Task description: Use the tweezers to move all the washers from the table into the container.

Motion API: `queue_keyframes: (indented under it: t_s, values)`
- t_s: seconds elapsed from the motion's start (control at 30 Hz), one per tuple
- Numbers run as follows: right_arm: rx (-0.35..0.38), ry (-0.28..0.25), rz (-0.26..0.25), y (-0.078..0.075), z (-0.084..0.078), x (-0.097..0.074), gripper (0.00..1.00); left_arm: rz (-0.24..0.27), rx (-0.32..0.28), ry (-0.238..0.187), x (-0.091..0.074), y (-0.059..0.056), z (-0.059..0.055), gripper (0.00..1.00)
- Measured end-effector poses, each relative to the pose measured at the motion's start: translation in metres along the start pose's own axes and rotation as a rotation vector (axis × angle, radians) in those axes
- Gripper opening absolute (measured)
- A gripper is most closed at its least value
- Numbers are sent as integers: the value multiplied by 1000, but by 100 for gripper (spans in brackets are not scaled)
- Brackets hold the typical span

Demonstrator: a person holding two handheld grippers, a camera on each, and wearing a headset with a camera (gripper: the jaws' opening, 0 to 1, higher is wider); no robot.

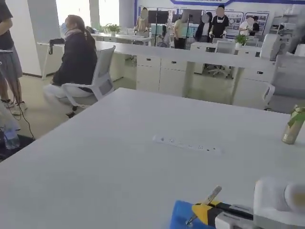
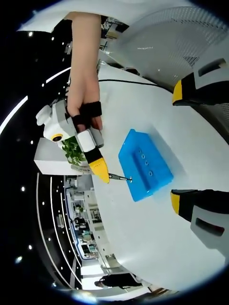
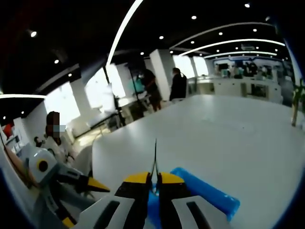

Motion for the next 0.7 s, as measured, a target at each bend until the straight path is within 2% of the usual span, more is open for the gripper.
queue_keyframes:
  t_s: [0.1,0.13,0.2,0.33,0.5,0.7]
  values:
    - [25,12,-39,-5,-2,1,3,9,-3,1,0,2,0,71]
    - [52,10,-42,-6,-3,2,3,10,-3,5,0,2,-1,71]
    - [62,18,-42,-9,-5,6,3,12,10,16,1,2,-3,70]
    - [53,40,-32,-10,-7,14,3,5,6,16,1,2,-3,69]
    - [26,74,-54,-13,-12,20,3,-1,5,13,1,2,-3,68]
    - [6,140,-57,-16,-28,24,3,2,6,7,0,3,-2,68]
Point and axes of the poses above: the centre of the closed fingertips' face, and the gripper's own axes: x roughly forward along the fingers, y roughly to its left, z roughly out of its top, the point moved 3 cm from there along -x, roughly backward along the fingers, and after that the axes turned 6 degrees about z, right-handed, at the moved point
